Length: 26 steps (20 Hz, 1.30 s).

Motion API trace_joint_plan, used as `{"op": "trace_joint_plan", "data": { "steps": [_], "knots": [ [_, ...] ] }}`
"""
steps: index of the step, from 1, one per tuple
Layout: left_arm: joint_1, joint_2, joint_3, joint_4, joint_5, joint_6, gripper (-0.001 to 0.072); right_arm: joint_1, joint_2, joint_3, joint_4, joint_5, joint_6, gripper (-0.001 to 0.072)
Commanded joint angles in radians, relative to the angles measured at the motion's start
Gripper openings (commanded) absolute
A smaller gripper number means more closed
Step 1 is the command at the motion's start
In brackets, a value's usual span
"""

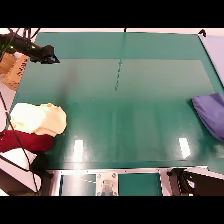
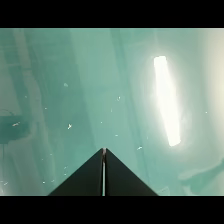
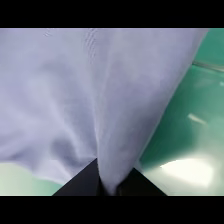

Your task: Fold the shirts.

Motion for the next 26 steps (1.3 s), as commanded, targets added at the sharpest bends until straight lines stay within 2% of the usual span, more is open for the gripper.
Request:
{"op": "trace_joint_plan", "data": {
  "steps": [1, 2, 3, 4, 5, 6, 8, 9, 11, 12, 13, 14, 17, 19, 22, 26],
  "knots": [
    [0.000, 0.000, -0.001, -0.001, -0.007, -0.001, 0.0021, -0.097, 0.038, -0.188, -0.008, -0.096, -0.037, 0.0012],
    [0.000, 0.000, -0.001, -0.001, -0.017, -0.002, 0.0021, -0.097, 0.038, -0.197, -0.008, -0.096, -0.041, 0.0014],
    [0.000, 0.000, -0.001, 0.000, -0.026, -0.002, 0.0021, -0.097, 0.038, -0.192, -0.008, -0.077, -0.047, 0.0104],
    [0.000, 0.000, -0.001, 0.000, -0.036, -0.002, 0.0021, -0.097, 0.038, -0.175, -0.012, -0.040, -0.047, 0.0373],
    [0.000, 0.000, -0.001, -0.001, -0.040, -0.002, 0.0020, -0.098, 0.038, -0.149, -0.038, 0.014, -0.046, 0.0479],
    [0.000, 0.000, -0.001, 0.000, -0.040, -0.002, 0.0020, -0.098, 0.038, -0.105, -0.097, 0.093, -0.021, 0.0475],
    [0.000, 0.001, 0.000, 0.000, -0.039, -0.003, 0.0020, -0.098, 0.038, 0.023, -0.277, 0.288, 0.146, 0.0450],
    [0.000, 0.001, 0.000, 0.000, -0.037, -0.007, 0.0020, -0.096, 0.038, 0.094, -0.332, 0.383, 0.222, 0.0377],
    [0.000, 0.003, 0.006, 0.002, -0.034, -0.043, 0.0019, -0.065, 0.038, 0.233, -0.302, 0.484, 0.279, 0.0296],
    [0.000, 0.010, 0.008, 0.014, -0.032, -0.065, 0.0019, -0.016, 0.039, 0.297, -0.254, 0.484, 0.277, 0.0147],
    [-0.001, 0.027, 0.008, 0.051, -0.034, -0.084, 0.0018, 0.048, 0.039, 0.349, -0.210, 0.462, 0.262, 0.0037],
    [-0.008, 0.050, 0.008, 0.095, -0.037, -0.104, 0.0018, 0.130, 0.039, 0.396, -0.168, 0.422, 0.234, 0.0013],
    [-0.026, 0.140, -0.055, 0.138, -0.071, -0.110, 0.0018, 0.403, 0.040, 0.457, -0.109, 0.319, 0.162, 0.0012],
    [-0.044, 0.237, -0.180, 0.160, -0.062, -0.125, 0.0018, 0.590, 0.046, 0.439, -0.108, 0.298, 0.119, 0.0010],
    [-0.100, 0.428, -0.461, 0.208, -0.019, -0.150, 0.0018, 0.843, 0.103, 0.298, -0.107, 0.246, 0.068, 0.0010],
    [-0.212, 0.686, -0.849, 0.254, 0.092, -0.239, 0.0018, 1.075, 0.198, 0.048, -0.107, 0.125, 0.064, 0.0010]
  ]
}}
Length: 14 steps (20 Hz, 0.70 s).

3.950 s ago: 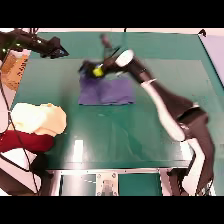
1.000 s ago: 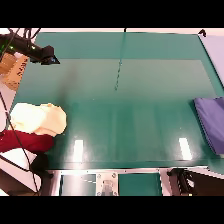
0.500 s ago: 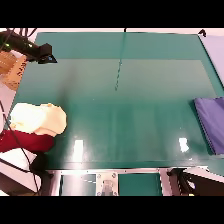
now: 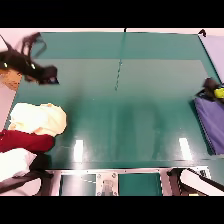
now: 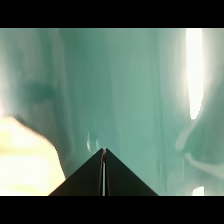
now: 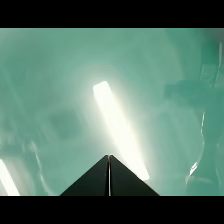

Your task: Fold the shirts.

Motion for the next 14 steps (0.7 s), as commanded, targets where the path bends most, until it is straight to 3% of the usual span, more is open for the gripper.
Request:
{"op": "trace_joint_plan", "data": {
  "steps": [1, 4, 14],
  "knots": [
    [-0.082, 0.199, -0.295, 0.042, 0.080, -0.084, 0.0019, 0.206, 0.064, -0.175, 0.006, -0.114, -0.019, 0.0010],
    [-0.097, 0.270, -0.403, 0.044, 0.088, -0.113, 0.0020, 0.281, 0.069, -0.206, 0.006, -0.139, -0.041, 0.0011],
    [-0.097, 0.270, -0.409, 0.052, 0.079, -0.112, 0.0020, 0.304, 0.068, -0.207, 0.010, -0.093, -0.034, 0.0012]
  ]
}}
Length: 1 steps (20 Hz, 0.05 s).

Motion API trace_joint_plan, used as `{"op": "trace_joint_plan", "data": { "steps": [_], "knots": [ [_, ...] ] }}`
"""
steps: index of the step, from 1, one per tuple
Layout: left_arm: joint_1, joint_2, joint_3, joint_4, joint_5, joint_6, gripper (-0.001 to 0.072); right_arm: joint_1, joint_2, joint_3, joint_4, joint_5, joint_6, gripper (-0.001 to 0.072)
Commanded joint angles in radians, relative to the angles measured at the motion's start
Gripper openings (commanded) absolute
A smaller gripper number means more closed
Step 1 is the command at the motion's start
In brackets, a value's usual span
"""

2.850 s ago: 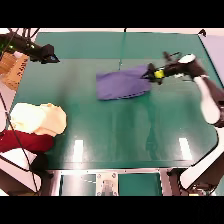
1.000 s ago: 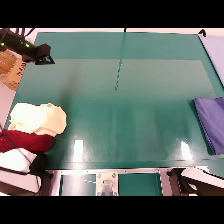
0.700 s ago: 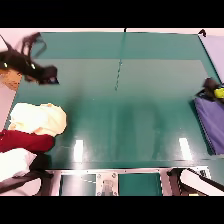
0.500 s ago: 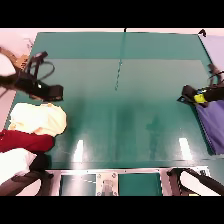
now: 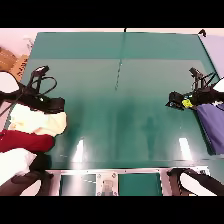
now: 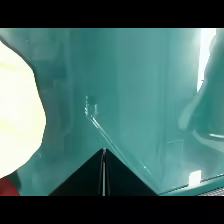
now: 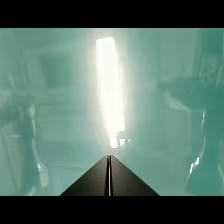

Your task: Fold the shirts.

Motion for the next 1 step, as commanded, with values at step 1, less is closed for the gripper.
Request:
{"op": "trace_joint_plan", "data": {
  "steps": [1],
  "knots": [
    [-0.001, 0.004, -0.005, 0.002, -0.003, -0.002, 0.0020, 0.005, 0.001, -0.002, 0.002, 0.002, 0.000, 0.0012]
  ]
}}
